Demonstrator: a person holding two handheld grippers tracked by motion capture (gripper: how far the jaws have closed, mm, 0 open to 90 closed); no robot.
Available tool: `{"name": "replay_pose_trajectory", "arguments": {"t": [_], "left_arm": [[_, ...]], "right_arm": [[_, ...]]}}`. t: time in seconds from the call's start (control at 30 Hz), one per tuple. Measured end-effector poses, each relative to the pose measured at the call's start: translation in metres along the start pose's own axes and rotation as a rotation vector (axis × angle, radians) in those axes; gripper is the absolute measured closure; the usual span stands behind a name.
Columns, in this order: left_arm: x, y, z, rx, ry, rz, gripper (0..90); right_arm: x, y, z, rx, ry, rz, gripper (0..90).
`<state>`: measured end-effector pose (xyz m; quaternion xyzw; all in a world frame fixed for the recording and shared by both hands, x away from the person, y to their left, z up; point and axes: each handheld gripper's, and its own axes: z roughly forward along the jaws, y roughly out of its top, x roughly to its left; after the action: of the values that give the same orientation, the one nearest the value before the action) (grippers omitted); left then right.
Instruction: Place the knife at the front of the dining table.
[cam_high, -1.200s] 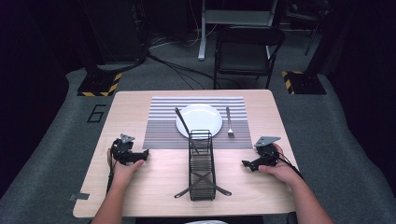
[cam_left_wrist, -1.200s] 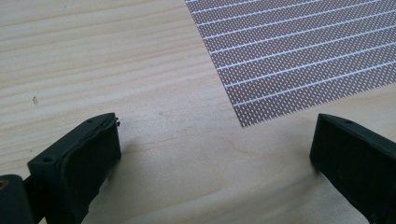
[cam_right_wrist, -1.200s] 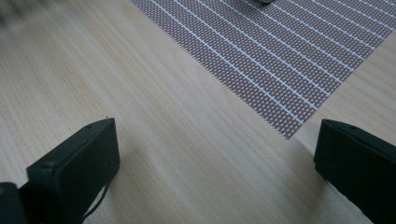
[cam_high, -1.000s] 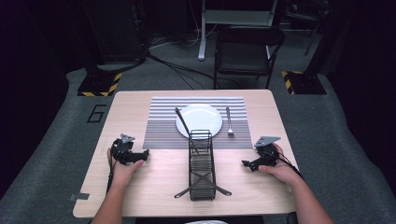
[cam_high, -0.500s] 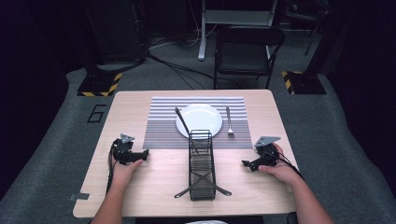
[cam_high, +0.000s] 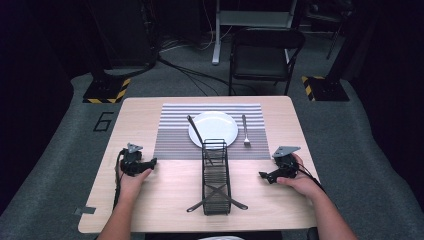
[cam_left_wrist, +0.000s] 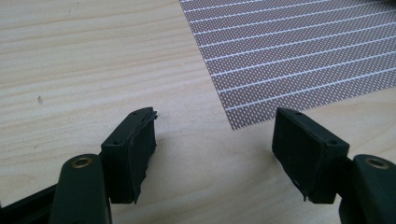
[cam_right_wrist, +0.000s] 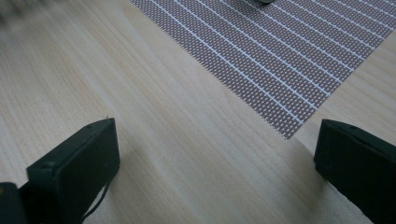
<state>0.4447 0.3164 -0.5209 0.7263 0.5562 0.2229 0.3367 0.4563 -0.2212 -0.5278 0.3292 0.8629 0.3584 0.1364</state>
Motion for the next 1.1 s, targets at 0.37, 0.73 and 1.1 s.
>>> {"name": "replay_pose_trajectory", "arguments": {"t": [0.37,0.73,1.1], "left_arm": [[-0.016,0.007,-0.011,-0.013,-0.018,-0.025,36.3],[-0.024,0.021,-0.027,-0.029,-0.044,-0.01,36.5],[-0.036,0.035,-0.041,-0.008,-0.081,0.007,42.0]], "right_arm": [[0.0,0.0,0.0,0.0,0.0,0.0,0.0],[0.0,0.0,0.0,0.001,0.0,-0.003,0.0],[0.0,0.0,0.0,0.002,0.0,-0.007,0.0]]}}
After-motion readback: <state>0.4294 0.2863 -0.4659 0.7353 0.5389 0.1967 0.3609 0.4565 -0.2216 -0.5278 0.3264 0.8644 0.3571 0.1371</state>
